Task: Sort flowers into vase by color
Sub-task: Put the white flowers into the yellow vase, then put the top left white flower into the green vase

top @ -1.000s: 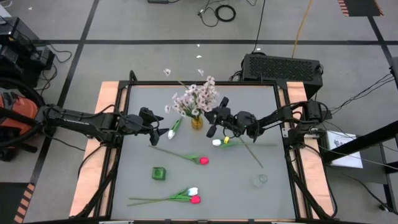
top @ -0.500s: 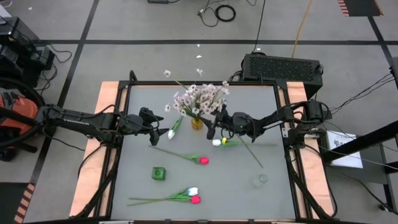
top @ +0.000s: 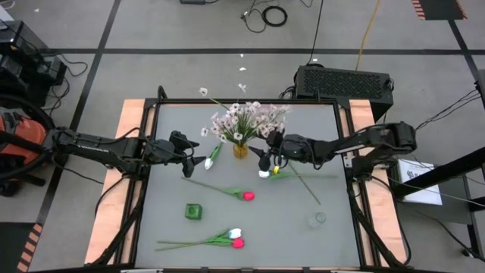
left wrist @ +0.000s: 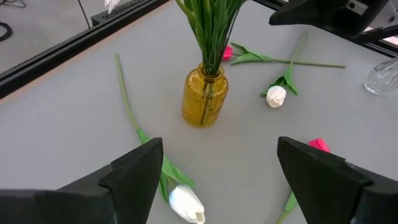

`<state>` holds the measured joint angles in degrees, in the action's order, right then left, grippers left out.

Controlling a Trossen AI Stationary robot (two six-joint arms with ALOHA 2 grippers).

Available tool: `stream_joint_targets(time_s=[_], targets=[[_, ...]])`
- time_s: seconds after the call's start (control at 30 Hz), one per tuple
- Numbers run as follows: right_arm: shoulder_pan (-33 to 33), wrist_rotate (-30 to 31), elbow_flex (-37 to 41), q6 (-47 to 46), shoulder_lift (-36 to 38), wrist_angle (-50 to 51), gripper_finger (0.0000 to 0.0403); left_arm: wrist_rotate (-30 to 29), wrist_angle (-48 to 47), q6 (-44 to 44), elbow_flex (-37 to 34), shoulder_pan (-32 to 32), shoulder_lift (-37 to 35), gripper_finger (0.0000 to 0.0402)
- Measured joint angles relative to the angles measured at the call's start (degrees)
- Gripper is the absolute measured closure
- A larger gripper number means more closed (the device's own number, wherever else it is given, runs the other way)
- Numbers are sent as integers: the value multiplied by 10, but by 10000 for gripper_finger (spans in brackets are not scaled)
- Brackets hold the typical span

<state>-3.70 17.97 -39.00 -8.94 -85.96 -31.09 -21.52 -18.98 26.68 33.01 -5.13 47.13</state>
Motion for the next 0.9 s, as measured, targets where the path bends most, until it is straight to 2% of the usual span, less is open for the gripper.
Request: stream_joint_targets(time_s=[0.2,0.33,0.7,0.9], targets=[[0,-9,0,-23,57,99,117,0,0,0,0,0,2,79],[0,-45,0,-24,112,174,114,0,0,0,0,0,10,79],[8,-106,0,-94,303,450,151,0,0,0,0,0,55,79],[41,-89,0,-117,347,561,173,-16,10,5,0,0,117,79]])
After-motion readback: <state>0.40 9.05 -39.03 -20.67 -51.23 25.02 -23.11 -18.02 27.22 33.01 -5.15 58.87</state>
